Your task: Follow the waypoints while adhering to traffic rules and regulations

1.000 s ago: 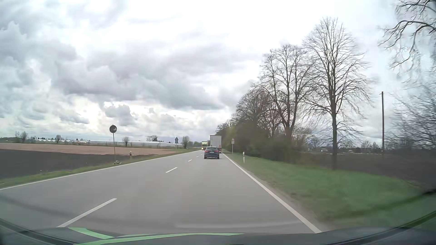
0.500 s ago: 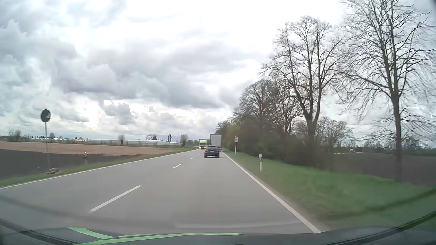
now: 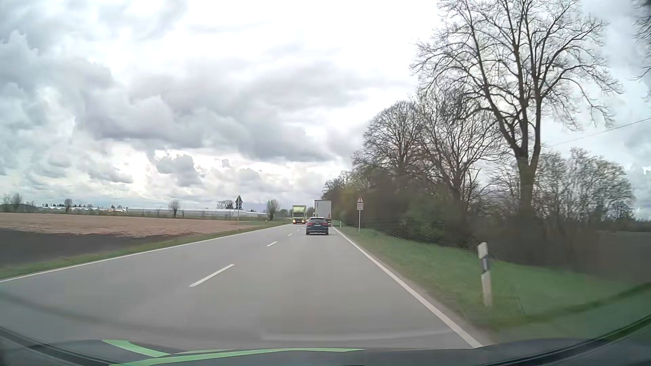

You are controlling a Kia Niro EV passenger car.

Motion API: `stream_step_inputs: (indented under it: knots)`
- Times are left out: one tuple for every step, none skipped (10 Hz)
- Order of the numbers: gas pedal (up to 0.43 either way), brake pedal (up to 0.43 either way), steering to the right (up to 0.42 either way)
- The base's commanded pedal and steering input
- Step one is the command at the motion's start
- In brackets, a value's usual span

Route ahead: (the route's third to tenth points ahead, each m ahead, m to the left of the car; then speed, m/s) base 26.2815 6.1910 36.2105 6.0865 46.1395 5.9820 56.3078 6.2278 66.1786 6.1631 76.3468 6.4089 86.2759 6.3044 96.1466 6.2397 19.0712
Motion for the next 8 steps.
stream_step_inputs:
  knots:
    - [0.157,0.0,0.002]
    - [0.157,0.0,0.002]
    - [0.169,0.0,0.003]
    - [0.169,0.0,0.003]
    - [0.169,0.0,0.003]
    - [0.169,0.0,0.003]
    - [0.169,0.0,0.003]
    - [0.169,0.0,0.003]
